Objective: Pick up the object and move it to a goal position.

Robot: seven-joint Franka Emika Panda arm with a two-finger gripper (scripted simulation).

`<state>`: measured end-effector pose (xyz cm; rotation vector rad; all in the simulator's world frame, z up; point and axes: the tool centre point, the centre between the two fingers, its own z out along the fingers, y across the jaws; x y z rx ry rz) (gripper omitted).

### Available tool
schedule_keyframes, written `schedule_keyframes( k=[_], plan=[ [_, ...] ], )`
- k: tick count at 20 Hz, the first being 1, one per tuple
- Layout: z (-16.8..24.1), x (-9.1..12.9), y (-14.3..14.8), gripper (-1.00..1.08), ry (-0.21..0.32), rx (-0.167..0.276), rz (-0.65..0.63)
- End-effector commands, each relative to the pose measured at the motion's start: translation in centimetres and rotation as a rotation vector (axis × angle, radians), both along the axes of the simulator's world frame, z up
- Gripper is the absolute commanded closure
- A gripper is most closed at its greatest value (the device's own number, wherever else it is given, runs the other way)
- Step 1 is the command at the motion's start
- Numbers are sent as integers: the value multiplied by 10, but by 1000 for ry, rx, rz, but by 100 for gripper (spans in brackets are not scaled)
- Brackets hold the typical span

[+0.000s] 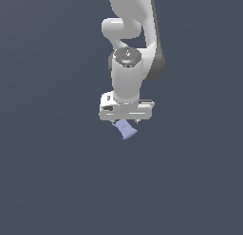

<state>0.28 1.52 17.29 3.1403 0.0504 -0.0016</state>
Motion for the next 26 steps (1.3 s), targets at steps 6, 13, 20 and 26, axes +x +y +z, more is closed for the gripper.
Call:
schedule_keyframes(
  k=[6,13,20,26],
  plan=[
    [-1,-4,5,-92,11,5,20],
    [-1,-8,12,-92,30,14,42],
    [-7,-10,11,-92,27,12,67],
    [-24,-17,8,-92,23,8,144]
  ],
)
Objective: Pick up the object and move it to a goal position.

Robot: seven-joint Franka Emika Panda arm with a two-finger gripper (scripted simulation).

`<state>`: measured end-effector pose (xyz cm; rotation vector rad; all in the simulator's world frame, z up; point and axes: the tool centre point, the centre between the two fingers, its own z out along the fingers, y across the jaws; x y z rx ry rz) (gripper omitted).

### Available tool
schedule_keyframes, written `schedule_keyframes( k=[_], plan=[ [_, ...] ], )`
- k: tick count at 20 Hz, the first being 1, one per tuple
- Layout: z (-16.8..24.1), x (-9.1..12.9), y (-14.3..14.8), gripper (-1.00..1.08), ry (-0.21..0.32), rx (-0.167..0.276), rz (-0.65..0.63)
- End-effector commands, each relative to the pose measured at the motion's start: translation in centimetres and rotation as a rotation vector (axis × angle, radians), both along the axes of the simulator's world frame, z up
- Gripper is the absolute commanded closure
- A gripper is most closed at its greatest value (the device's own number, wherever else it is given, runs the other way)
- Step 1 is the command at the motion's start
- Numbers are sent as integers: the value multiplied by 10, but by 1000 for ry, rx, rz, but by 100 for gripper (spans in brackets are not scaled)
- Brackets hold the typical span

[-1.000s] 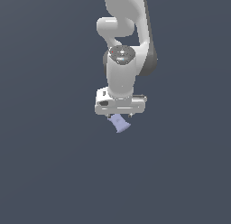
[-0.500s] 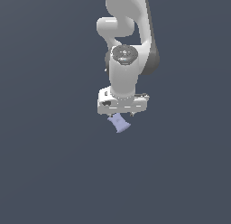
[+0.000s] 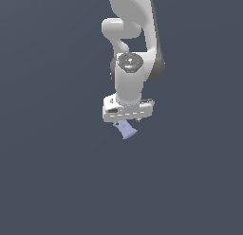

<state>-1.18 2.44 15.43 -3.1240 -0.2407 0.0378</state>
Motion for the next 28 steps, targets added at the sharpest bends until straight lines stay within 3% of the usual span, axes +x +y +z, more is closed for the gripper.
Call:
schedule_keyframes(
  k=[1,16,28],
  plan=[
    [-9,-4,-1,-92,-2,-1,40],
    [-74,-39,-6,-92,-21,-3,371],
    [-87,-48,-6,-92,-25,-1,440]
  ],
)
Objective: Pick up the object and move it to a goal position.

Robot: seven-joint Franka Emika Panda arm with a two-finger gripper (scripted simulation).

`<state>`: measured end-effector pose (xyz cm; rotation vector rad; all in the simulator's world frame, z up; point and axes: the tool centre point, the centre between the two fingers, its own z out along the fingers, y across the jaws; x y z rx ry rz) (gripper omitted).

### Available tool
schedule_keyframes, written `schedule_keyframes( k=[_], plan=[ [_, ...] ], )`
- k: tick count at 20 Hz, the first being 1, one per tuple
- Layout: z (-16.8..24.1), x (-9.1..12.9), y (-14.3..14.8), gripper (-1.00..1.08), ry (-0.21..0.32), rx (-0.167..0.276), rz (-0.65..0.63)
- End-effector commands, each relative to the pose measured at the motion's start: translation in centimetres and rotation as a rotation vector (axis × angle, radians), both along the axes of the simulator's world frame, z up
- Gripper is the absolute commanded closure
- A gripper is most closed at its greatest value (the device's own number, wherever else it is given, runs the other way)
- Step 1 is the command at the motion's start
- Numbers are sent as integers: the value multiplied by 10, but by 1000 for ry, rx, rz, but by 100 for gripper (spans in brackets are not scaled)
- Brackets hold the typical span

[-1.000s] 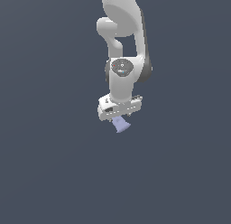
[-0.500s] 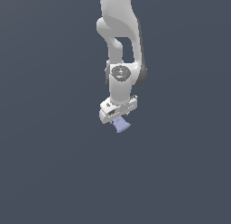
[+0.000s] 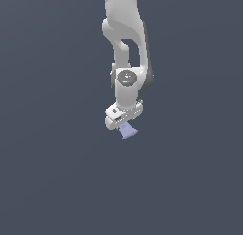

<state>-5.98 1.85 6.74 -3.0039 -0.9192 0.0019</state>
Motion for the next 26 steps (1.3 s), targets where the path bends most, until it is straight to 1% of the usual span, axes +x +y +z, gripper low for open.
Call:
schedule_keyframes(
  k=[1,5,12,17,18,26],
  plan=[
    [-1,0,0,-92,0,0,0],
    [-12,0,0,-92,0,0,1],
    [-43,-1,0,-92,-1,0,5],
    [-51,-1,0,-92,-1,0,5],
    [-51,-1,0,108,-1,0,5],
    [-51,-1,0,108,-1,0,5]
  ],
)
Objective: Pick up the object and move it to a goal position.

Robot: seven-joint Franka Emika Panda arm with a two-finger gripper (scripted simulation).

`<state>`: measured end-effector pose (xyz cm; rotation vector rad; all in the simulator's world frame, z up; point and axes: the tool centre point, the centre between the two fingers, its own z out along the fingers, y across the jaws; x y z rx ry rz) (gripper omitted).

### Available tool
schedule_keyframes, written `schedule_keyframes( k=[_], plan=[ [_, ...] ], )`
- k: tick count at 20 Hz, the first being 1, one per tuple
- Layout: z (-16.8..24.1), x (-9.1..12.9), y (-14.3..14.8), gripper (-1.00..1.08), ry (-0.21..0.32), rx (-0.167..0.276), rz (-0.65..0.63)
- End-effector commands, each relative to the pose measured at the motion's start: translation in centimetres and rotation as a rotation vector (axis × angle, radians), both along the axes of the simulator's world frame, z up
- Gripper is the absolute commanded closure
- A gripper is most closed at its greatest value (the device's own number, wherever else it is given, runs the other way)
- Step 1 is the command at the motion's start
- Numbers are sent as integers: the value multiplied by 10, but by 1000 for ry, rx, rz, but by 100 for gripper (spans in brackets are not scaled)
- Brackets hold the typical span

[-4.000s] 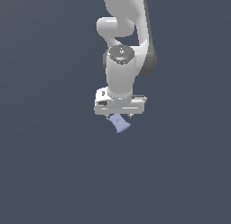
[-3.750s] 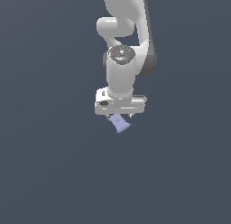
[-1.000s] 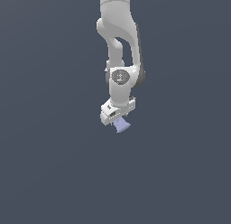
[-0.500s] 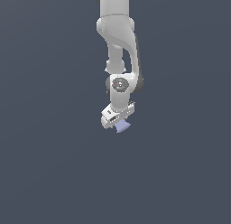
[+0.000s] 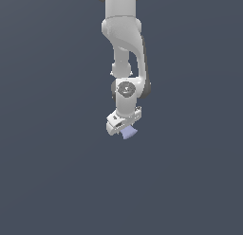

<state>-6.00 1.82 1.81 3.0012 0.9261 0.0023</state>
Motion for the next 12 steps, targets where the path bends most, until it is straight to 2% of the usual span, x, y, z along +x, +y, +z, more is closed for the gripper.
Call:
schedule_keyframes(
  k=[1,7,12],
  plan=[
    [-1,-1,0,108,2,0,0],
    [0,5,-6,108,0,0,0],
    [2,18,-21,108,0,0,0]
  ],
)
